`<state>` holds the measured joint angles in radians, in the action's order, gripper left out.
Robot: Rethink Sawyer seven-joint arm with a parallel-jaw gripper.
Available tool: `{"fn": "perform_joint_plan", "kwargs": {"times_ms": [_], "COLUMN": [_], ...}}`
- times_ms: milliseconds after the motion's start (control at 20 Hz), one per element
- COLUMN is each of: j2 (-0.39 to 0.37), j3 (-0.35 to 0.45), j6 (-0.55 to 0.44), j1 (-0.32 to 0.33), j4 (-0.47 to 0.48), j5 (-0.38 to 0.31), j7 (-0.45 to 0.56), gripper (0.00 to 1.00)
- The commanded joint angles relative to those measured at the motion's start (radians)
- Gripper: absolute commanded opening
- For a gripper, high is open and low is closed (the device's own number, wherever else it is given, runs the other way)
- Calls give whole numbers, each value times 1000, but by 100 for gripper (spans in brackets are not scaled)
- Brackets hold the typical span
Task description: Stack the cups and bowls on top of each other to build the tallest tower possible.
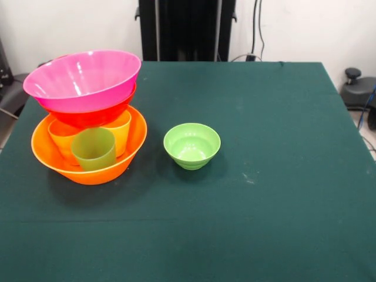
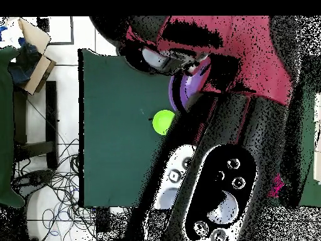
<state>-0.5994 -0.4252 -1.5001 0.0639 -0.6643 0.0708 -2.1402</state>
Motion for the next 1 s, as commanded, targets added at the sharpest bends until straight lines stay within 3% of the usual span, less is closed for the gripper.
{"fn": "perform_joint_plan", "kwargs": {"times_ms": [50, 450, 1000], "j2": [-55, -87, -148], "j3": [113, 138, 178], "j6": [94, 185, 305], "j1": [28, 58, 79], "j4": [-194, -270, -397], "j5": [-84, -107, -110], "j7": [322, 371, 362], "gripper": [0, 0, 0]}}
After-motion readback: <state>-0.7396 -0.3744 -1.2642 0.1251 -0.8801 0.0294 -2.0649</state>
